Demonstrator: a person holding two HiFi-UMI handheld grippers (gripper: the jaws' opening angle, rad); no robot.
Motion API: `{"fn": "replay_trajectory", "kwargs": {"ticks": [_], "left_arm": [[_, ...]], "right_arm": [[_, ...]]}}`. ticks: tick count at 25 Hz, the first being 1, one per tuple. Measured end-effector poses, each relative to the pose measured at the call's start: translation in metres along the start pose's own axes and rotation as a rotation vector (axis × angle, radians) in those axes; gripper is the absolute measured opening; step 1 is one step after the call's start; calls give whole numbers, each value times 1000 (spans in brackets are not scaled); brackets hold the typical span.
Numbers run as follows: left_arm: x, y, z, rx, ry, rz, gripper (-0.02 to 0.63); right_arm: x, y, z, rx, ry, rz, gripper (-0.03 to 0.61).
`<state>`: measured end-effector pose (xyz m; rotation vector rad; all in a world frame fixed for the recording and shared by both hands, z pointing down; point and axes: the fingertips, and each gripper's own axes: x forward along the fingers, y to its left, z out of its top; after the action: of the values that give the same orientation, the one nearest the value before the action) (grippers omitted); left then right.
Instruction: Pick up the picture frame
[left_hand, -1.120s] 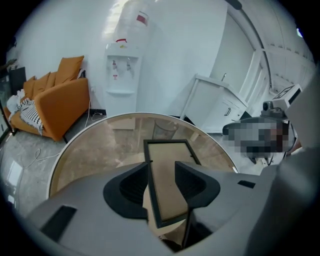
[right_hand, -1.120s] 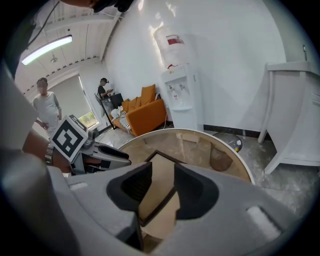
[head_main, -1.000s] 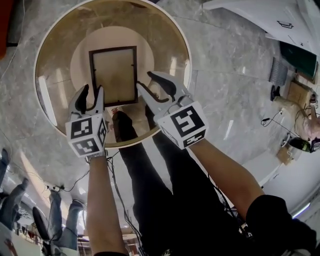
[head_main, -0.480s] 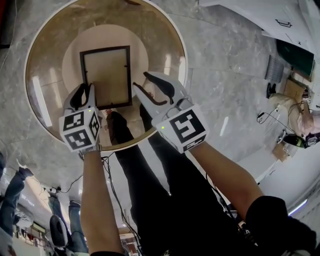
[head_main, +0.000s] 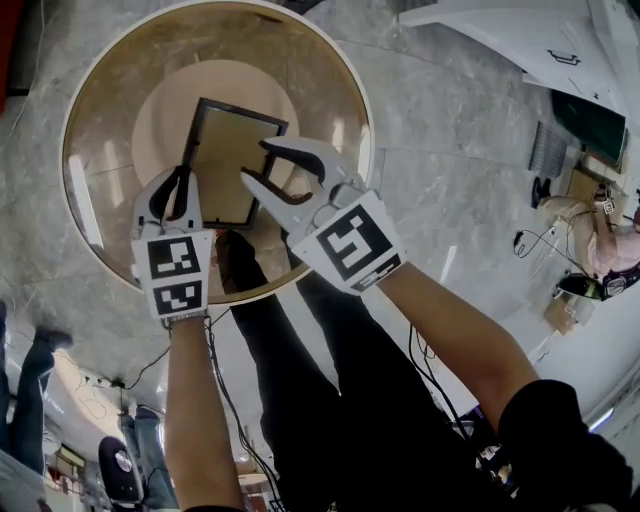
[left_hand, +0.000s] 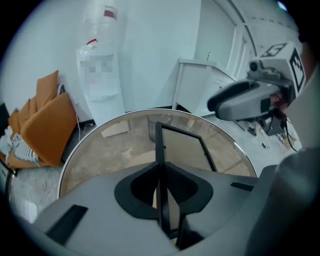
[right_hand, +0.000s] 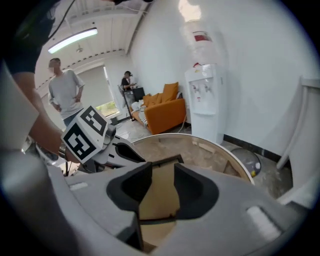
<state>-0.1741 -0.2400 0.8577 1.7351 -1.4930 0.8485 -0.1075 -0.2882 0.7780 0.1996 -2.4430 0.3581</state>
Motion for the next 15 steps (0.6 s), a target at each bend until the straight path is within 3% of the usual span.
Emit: {"fn": "replay_trajectory", "kwargs": {"ticks": [5,7,11,15], "left_arm": [[-10,-14,8,145,-8,-9,57],[-13,-20,11,193,-12,-15,57],[-16,-30,16,296,-17,-30,57],[-17,-42,18,430,-18,-48,58]], "right_arm": [[29,24,22,-444,132,275,140],[37,28,19,-607,203,364,186],[46,30,-1,-949,381,526,201],[55,40,-29,-1158,532,669,201]]}}
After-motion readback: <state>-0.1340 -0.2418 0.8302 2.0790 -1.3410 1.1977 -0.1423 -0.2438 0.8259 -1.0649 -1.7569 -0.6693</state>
